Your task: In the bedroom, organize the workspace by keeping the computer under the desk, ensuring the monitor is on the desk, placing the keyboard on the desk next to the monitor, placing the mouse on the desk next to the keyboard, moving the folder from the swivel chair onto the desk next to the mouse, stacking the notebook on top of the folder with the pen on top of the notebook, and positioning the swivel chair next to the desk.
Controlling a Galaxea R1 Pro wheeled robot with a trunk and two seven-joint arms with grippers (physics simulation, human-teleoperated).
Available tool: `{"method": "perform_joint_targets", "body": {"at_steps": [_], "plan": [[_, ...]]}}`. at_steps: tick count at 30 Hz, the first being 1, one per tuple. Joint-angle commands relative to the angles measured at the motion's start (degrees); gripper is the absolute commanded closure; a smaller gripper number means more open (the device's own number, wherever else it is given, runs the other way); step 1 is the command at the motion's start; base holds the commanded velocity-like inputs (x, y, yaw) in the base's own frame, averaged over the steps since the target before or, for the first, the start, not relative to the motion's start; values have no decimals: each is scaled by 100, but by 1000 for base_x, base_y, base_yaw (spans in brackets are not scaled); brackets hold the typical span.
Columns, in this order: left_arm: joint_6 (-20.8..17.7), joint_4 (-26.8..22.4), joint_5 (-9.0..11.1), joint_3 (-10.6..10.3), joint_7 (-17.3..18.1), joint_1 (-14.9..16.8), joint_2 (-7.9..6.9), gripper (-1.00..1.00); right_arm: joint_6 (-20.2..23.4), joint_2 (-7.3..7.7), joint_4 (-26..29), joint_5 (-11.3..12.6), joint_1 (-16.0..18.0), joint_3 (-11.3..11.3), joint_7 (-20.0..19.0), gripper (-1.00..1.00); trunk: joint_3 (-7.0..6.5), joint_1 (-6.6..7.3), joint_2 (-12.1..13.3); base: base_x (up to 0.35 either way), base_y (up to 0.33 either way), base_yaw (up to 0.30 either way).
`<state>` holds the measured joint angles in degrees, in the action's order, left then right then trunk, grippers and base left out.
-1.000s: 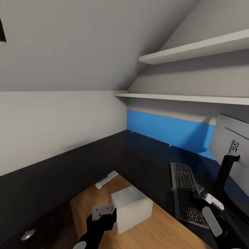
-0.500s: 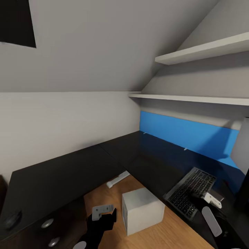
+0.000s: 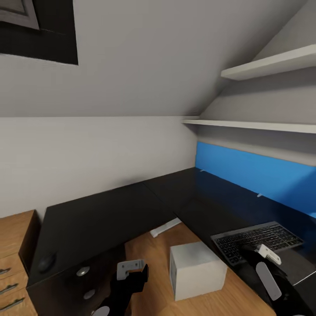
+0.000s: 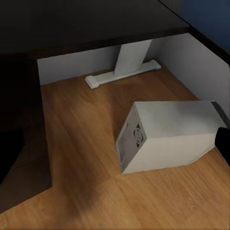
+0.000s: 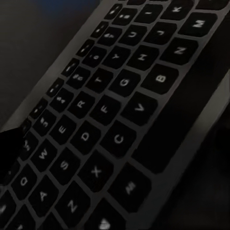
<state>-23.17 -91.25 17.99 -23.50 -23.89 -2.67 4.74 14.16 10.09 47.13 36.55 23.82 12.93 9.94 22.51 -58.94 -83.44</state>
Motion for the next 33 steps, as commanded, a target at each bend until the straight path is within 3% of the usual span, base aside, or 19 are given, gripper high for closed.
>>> {"method": "perform_joint_targets", "body": {"at_steps": [1, 13, 18, 26, 33], "plan": [[-12, -9, 56, -11, -46, 3, 0, -100, 25, 2, 15, 54, 0, -1, 34, -100, 5, 0, -4, 0, 0, 275], [-12, 25, 47, -143, -37, 3, -17, -100, 25, 2, 15, 54, 0, 1, 34, -100, 5, 0, -4, 57, 0, 239], [-15, 34, 46, -174, -40, 3, -16, -100, 25, 2, 15, 54, 0, 5, 34, -100, 5, 0, -4, 158, 0, 35], [-12, 45, 46, -395, -46, 3, -17, -100, 25, 2, 15, 54, 0, 2, 34, -100, 5, 0, -4, 87, 0, 3], [-12, 46, 46, -409, -46, 3, -18, -100, 25, 2, 15, 54, 0, -1, 34, -100, 5, 0, -4, 44, 0, 0]]}}
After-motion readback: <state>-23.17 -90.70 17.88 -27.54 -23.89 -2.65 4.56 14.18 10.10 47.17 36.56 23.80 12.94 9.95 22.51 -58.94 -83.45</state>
